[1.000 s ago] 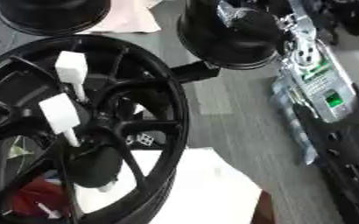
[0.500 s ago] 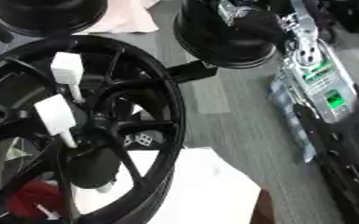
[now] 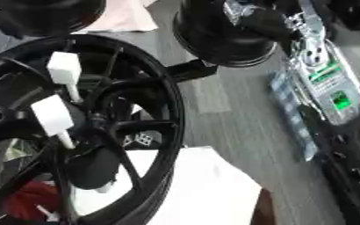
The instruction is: Pull the pin out of the wheel hub.
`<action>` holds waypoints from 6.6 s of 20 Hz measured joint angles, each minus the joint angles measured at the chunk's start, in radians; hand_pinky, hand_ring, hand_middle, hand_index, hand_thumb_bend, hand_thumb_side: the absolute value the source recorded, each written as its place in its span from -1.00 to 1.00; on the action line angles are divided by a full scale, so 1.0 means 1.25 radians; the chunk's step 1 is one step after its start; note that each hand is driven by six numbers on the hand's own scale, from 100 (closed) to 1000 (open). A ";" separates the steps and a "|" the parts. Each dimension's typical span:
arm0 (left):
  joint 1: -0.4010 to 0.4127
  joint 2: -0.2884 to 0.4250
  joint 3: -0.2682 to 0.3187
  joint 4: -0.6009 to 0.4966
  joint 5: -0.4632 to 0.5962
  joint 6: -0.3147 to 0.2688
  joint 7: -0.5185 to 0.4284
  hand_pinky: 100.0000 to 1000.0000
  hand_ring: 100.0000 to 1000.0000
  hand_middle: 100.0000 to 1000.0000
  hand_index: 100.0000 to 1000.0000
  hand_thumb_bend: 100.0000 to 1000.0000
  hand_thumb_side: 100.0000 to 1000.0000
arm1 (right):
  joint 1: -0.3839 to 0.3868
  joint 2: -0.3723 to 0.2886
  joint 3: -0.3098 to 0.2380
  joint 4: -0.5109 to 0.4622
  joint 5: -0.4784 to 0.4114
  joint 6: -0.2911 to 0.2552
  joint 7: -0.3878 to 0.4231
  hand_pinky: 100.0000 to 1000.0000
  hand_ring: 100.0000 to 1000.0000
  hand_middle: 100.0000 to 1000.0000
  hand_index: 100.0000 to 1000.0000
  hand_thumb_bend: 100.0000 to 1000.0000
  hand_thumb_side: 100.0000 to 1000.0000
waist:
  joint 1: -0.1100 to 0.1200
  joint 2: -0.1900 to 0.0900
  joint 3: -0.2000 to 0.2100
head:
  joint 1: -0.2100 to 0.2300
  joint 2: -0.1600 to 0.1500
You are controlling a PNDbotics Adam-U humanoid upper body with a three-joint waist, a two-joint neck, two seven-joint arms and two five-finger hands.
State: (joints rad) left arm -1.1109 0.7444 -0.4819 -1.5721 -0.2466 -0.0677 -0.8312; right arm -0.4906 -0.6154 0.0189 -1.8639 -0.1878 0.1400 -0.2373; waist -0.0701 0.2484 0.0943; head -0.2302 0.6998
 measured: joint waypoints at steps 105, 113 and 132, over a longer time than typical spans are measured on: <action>-0.019 -0.081 -0.010 0.093 -0.155 0.095 -0.060 0.66 0.35 0.15 0.54 -0.61 -0.14 | -0.022 0.019 0.004 0.025 -0.035 -0.007 0.000 0.32 0.18 -0.05 0.14 -0.48 -0.93 | 0.002 0.058 -0.045 | 0.060 -0.014; -0.016 -0.082 -0.010 0.094 -0.157 0.097 -0.058 0.63 0.27 0.07 0.47 -0.63 -0.20 | -0.022 0.022 0.004 0.025 -0.036 -0.009 -0.002 0.32 0.18 -0.05 0.14 -0.48 -0.93 | 0.001 0.059 -0.047 | 0.061 -0.014; -0.007 -0.088 -0.010 0.099 -0.149 0.118 -0.002 0.48 -0.04 -0.36 -0.03 -1.00 -0.47 | -0.022 0.024 -0.001 0.029 -0.040 -0.014 -0.006 0.32 0.18 -0.05 0.14 -0.49 -0.91 | 0.002 0.061 -0.052 | 0.063 -0.017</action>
State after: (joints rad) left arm -1.1193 0.6340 -0.4940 -1.4488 -0.4323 0.0796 -0.8334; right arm -0.5178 -0.5853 0.0180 -1.8276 -0.2380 0.1229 -0.2453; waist -0.0681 0.3251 0.0290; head -0.1513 0.6783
